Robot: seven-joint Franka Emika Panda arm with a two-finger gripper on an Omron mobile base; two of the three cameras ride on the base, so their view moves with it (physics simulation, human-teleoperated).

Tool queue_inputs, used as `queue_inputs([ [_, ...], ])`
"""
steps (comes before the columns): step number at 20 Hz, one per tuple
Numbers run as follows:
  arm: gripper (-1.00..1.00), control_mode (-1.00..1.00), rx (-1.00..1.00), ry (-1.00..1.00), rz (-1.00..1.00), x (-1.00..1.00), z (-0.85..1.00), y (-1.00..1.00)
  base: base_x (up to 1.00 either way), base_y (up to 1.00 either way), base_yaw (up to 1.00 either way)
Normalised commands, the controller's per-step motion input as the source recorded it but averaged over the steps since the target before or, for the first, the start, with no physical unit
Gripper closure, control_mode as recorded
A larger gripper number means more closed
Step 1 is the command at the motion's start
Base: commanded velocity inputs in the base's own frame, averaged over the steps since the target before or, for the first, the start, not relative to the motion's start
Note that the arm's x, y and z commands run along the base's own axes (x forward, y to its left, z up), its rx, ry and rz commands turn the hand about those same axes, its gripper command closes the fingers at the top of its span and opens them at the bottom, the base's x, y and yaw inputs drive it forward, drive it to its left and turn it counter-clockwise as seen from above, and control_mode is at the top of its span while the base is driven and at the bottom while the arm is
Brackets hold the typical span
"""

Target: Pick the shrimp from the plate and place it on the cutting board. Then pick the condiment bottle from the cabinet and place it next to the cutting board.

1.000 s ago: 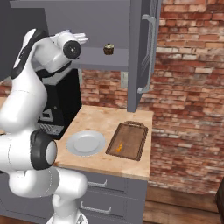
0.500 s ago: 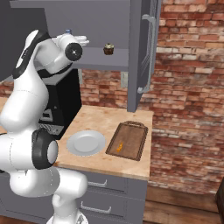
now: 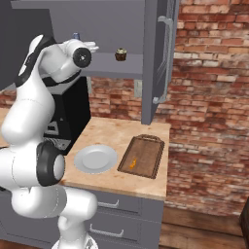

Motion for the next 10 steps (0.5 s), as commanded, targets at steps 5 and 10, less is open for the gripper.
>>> queue_inputs([
  [5, -1.00, -1.00, 0.02, 0.03, 0.00, 0.00, 0.14, 0.19, 0.00, 0.00, 0.00],
  [10, -1.00, -1.00, 0.04, 0.02, 0.00, 0.00, 0.18, 0.11, 0.00, 0.00, 0.00],
])
